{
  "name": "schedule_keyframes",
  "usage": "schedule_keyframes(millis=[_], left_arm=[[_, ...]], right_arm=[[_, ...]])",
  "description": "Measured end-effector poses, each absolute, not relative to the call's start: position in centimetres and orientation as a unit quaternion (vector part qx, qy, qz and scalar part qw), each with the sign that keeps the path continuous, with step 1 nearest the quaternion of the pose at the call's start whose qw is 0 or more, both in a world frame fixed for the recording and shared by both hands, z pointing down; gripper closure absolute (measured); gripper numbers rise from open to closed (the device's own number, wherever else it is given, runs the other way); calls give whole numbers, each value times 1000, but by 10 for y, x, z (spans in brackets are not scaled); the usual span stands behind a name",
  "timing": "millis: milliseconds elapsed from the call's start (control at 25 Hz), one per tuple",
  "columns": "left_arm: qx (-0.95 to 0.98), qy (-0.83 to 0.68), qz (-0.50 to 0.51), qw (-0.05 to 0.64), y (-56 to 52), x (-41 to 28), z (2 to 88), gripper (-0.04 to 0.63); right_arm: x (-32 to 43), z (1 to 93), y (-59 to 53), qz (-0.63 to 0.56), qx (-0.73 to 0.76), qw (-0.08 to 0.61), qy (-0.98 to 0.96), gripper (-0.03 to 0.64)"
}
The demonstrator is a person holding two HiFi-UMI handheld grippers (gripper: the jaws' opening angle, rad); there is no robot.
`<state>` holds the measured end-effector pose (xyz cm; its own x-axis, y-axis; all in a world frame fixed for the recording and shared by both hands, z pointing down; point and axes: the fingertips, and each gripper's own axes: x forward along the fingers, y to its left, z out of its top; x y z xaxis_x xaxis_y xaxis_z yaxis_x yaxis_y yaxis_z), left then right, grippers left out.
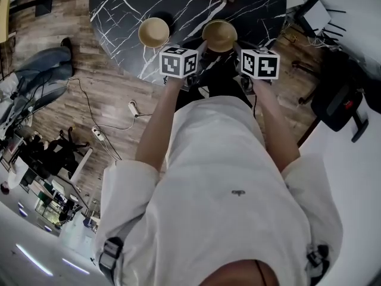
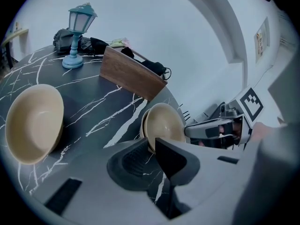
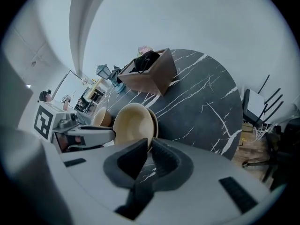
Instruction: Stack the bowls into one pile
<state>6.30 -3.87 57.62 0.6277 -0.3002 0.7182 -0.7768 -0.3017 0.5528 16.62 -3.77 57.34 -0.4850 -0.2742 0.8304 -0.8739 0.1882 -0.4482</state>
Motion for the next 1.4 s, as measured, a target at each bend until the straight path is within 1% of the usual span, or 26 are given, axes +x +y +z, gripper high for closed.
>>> schedule_keyframes(millis=[240, 400, 520, 1040, 1200, 1400], left_arm=[[767, -347, 250, 478, -39, 64, 575, 541], [768, -350, 250, 475, -38, 61, 571, 502], [768, -353, 245, 474, -37, 57, 566, 488], [775, -366, 212, 470, -37, 18, 539, 485], [776, -376, 186, 471, -40, -1, 529, 483], [779, -392, 154, 465, -47, -34, 517, 485]], right_arm=[[168, 574, -40, 495, 413, 296, -705, 574], [170, 573, -39, 494, 417, 297, -703, 571], [173, 569, -37, 493, 429, 296, -696, 571], [166, 549, -28, 475, 460, 286, -693, 572], [155, 537, -32, 459, 461, 289, -702, 572], [121, 517, -46, 425, 447, 297, -729, 572]])
